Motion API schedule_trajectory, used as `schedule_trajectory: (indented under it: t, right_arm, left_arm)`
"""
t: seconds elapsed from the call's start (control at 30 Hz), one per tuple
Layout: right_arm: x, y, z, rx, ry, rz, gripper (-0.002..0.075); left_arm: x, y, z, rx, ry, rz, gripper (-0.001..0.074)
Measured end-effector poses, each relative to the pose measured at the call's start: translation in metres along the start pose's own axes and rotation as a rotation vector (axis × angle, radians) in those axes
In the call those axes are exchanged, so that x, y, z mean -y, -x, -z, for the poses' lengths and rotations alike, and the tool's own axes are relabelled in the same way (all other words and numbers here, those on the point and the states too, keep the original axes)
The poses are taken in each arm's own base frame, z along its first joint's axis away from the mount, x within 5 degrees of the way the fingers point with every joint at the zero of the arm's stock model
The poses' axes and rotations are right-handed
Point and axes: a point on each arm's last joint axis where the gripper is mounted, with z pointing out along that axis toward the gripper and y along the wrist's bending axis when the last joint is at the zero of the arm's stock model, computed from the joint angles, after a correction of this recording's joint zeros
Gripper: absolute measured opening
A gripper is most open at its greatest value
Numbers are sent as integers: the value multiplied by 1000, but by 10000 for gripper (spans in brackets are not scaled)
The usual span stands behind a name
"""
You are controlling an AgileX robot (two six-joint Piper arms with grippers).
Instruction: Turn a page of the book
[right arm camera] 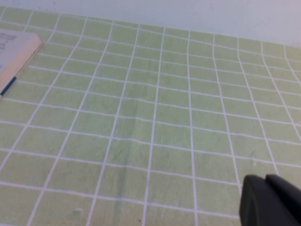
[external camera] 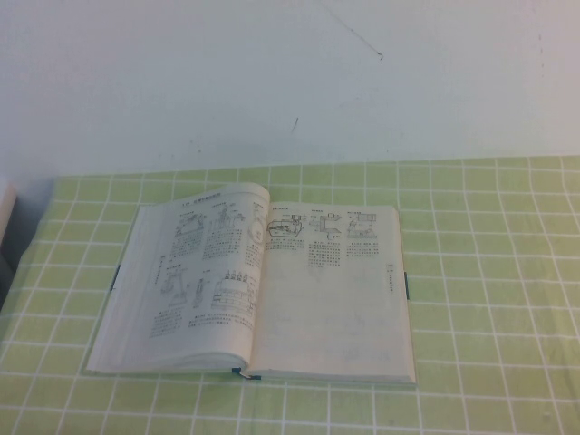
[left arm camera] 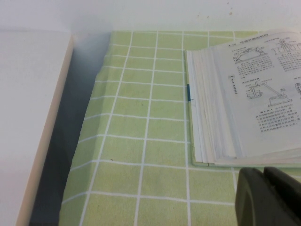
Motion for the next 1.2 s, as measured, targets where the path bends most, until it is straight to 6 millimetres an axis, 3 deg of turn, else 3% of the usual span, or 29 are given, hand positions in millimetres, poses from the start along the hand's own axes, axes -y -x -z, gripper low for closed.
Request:
schedule_trajectory:
  t: [0.4, 0.57, 0.83, 1.2]
  right_arm:
    - [0, 0, 0, 0, 1, -1, -4]
    - [0, 1, -1, 23, -3, -2, -4]
    - [4, 27, 4, 327, -54, 4, -4]
    - [7, 41, 10, 499, -78, -24, -4]
  left_arm:
    - [0, 0, 0, 5, 1, -3, -4]
    - [1, 6, -1, 82, -10, 22, -4]
    - [1, 34, 6, 402, -25, 52, -4]
    - [1, 41, 10, 496, -36, 87, -4]
